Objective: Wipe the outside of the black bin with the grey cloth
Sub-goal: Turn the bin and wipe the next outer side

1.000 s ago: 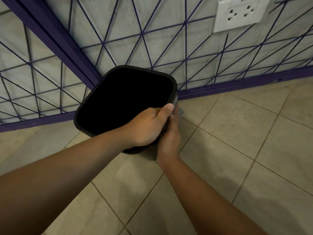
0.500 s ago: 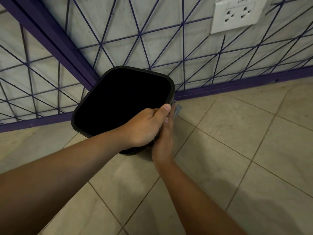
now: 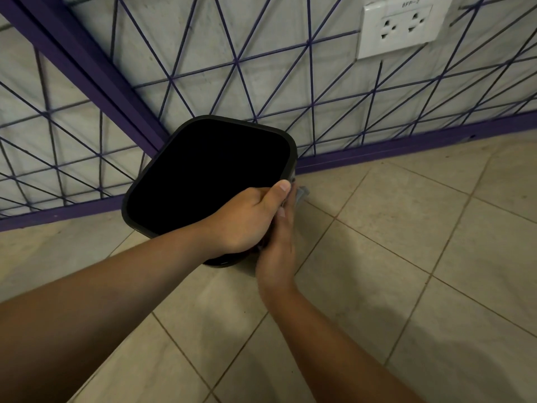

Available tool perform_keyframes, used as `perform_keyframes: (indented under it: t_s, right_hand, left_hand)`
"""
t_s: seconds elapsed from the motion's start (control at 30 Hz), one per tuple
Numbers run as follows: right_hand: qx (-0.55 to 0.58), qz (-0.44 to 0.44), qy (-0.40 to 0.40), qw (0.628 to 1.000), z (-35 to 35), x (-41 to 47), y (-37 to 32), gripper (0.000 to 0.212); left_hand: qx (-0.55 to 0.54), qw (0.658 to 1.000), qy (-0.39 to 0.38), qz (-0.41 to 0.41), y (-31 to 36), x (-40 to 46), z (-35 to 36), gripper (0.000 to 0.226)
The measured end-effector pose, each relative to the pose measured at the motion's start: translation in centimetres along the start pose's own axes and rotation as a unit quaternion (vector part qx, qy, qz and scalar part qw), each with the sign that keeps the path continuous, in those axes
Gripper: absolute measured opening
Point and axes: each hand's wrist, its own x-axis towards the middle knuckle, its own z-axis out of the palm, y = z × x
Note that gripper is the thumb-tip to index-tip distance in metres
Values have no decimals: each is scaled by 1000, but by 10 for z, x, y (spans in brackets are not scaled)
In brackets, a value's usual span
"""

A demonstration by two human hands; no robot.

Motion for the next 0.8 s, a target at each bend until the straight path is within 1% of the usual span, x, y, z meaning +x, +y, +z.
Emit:
perform_keyframes:
  t_s: [0.07,0.13,0.23,0.27,0.33,0.43,0.53,0.57,0.63,0.67,0.73,0.77,0.8]
  right_hand:
    - [-6,-38,-5,999,5,-10,2,66]
    - [-11,-67,3,998,4,3,5,67]
    - [1,-76,17,997,-1,35,8,58]
    - [17,-68,8,998,-6,44,12,62]
    - [47,-29,4,998,-17,63,31,84]
    - [53,60,-26,996,-34,77,62,92]
    - [55,118,-29,991,-47,80,98,113]
    - [60,128,-23,990,-48,78,101,115]
    - [65,131,-3,989,-49,75,106,109]
    - [72,146,4,987,-47,68,102,112]
    - [91,181,7,979,-39,37,85,124]
    - [107,184,1,977,-33,13,69,118]
    - [118,181,-10,976,-28,-8,60,107]
  left_hand:
    - [11,1000,-1,1,-1,1,-1,57]
    - [17,1000,6,3,0,1,0,50]
    - [31,999,2,8,3,3,0,42]
    - [35,999,1,4,3,4,0,40]
    - [48,999,7,-1,6,3,0,36]
    - [76,997,16,4,8,1,0,34]
    - [95,995,28,5,8,1,0,37]
    - [94,995,32,5,7,1,0,37]
    - [88,995,36,7,6,1,0,39]
    - [85,996,37,9,5,1,0,40]
    - [81,996,39,8,5,0,0,45]
    - [79,996,41,6,5,0,0,46]
    - [75,996,39,4,5,0,0,47]
